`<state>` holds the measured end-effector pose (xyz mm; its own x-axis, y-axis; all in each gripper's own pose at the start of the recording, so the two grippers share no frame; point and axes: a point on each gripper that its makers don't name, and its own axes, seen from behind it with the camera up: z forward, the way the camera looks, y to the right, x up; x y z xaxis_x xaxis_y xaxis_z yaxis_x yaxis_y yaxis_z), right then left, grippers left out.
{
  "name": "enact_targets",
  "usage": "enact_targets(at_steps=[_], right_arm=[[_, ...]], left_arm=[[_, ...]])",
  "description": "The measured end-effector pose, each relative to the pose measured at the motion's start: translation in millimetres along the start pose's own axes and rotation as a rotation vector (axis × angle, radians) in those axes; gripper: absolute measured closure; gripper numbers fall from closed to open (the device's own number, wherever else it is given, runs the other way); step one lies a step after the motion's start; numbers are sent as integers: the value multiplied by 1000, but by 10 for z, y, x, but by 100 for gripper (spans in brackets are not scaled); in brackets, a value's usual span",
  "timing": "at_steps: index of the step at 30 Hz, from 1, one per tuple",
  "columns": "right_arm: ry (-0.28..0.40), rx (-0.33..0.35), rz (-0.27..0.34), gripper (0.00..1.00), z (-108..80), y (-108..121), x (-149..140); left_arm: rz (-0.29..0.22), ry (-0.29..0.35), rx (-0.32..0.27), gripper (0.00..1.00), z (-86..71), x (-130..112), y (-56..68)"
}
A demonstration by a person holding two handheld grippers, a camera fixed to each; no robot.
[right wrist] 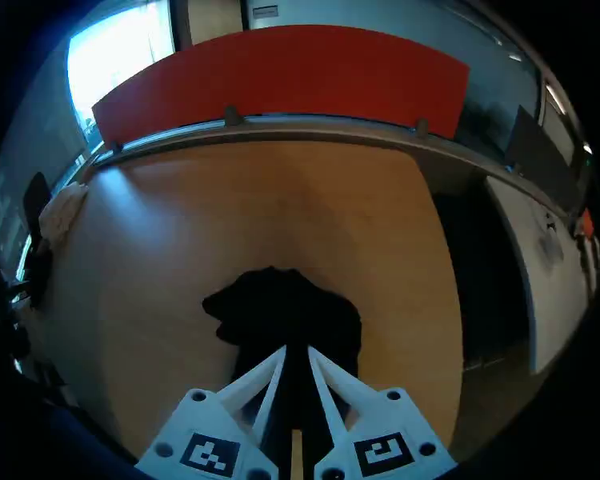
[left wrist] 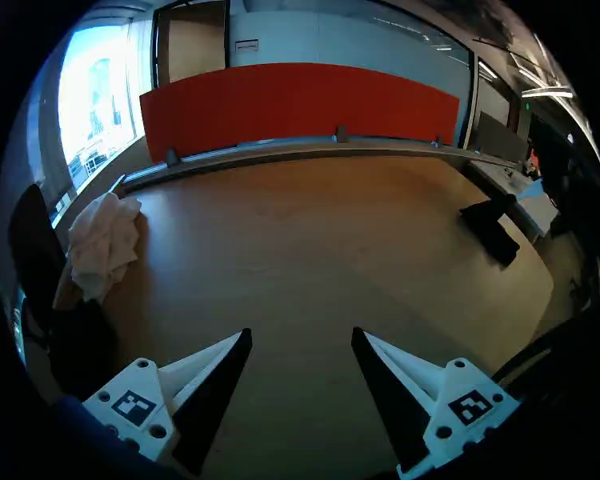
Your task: Fold towel
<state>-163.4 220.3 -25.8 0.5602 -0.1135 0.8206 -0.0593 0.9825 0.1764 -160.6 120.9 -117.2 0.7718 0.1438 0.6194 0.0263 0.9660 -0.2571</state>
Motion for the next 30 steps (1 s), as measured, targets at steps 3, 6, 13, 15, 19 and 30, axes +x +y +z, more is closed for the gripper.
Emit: enact_targets(at_steps=[3,6,13,15,19,30], right_arm=[[-11,8,0,97,-35,-16,-76],[-21,19,0,97,-70,-46,-147],[-48,32,0,97,-121,-66,-307],[-53,32,2,97,-137,-53,-345],[-67,33,11,97,-159,-18,-422],[-135,-8,16,97,-97,125,-765]], left_arm=[[1,1,0,7,4,7,0],[2,2,-1,8,7,17,5],[4,6,-2,8,7,43,16],[4,7,-2,8,3,47,15],[3,8,0,8,-4,45,7],[6,1,1,8,-20,11,2]])
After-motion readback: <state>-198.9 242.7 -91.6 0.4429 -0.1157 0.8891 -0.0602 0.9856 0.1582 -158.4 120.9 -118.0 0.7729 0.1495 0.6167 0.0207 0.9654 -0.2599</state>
